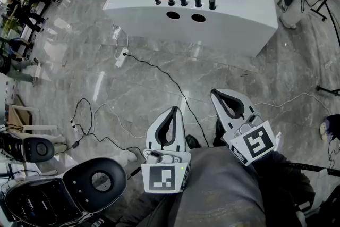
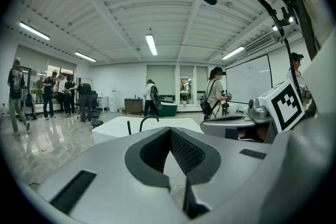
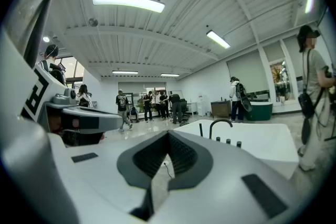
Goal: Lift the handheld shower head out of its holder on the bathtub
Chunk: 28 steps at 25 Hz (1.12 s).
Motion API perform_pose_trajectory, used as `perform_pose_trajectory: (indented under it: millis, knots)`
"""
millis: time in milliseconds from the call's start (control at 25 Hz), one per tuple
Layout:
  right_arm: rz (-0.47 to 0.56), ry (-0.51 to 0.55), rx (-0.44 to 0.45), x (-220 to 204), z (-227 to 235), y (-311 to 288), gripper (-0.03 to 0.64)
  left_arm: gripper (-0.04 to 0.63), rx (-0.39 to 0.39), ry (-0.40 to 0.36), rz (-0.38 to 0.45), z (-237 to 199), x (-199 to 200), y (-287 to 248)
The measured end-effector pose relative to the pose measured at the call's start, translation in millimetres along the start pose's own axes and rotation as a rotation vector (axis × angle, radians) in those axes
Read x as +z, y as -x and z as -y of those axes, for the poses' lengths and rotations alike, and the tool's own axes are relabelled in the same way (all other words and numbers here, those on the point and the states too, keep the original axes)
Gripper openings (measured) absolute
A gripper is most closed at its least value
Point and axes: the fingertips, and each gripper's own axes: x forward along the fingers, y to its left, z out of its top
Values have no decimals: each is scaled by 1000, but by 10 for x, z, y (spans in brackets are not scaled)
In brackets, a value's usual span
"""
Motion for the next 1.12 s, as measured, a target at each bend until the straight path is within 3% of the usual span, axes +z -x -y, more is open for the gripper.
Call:
perform_pose_trajectory:
  millis: [440, 640, 840, 1120]
  knots:
    - [22, -45, 13, 106, 815, 198, 5, 3, 10, -6, -40, 546, 152, -597]
    - [13, -76, 88, 79, 993, 258, 5, 3, 41, 22, -56, 732, 127, -735]
    - [-38, -72, 117, -92, 980, 131, 5, 3, 66, 37, -78, 652, 9, -821]
    - [-86, -77, 125, -161, 1325, -210, 5, 3, 84, 76, -90, 492, -56, -1284]
